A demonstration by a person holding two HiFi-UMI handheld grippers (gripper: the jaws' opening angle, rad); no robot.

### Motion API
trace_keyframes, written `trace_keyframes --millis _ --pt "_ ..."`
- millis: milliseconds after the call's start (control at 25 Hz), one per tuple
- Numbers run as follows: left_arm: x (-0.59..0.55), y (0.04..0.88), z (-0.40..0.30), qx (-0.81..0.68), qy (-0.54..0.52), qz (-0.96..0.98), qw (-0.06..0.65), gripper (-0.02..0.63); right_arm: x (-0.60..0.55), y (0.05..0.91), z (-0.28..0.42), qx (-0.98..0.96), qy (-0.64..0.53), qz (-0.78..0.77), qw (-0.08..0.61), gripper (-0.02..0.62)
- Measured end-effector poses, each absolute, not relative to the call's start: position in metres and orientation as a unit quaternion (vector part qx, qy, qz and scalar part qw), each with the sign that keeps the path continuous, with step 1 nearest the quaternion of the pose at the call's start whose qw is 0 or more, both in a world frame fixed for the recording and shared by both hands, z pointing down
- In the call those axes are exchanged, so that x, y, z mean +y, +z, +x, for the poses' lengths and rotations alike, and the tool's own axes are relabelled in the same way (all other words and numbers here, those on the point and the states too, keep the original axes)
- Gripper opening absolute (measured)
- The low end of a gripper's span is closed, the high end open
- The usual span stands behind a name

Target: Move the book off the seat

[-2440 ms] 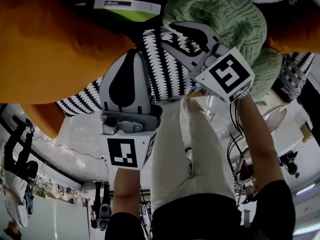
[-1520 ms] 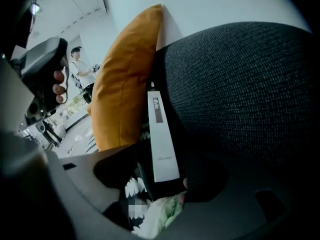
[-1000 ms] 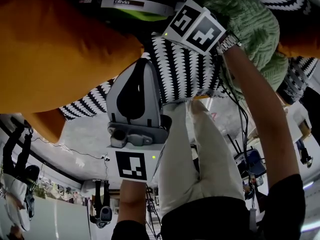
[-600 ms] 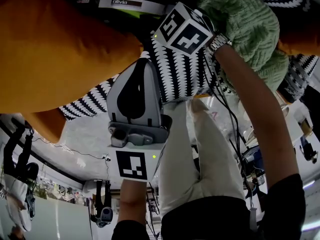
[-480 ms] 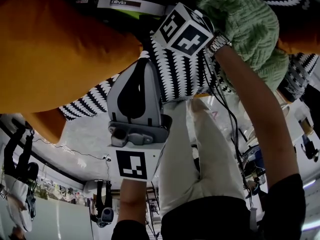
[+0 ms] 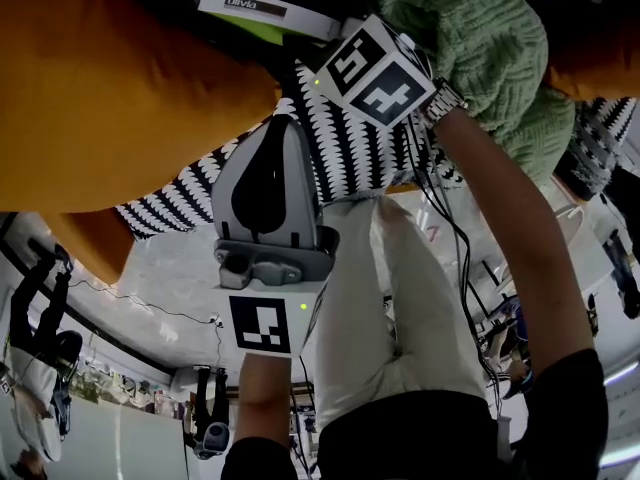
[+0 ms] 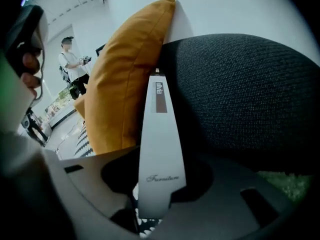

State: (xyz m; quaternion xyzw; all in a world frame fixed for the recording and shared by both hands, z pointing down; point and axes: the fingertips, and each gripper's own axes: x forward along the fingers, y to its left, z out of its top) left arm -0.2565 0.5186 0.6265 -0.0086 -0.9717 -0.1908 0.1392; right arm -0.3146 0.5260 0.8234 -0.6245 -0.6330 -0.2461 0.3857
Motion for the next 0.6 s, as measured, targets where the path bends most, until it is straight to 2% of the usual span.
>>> trace_keyframes --millis 600 --pt "0.492 0.605 -0.242 -0.980 -0.156 -0.012 0.123 0.009 0.461 0.781 -0.306 -0.684 -0.204 -0.575 0.400 0.149"
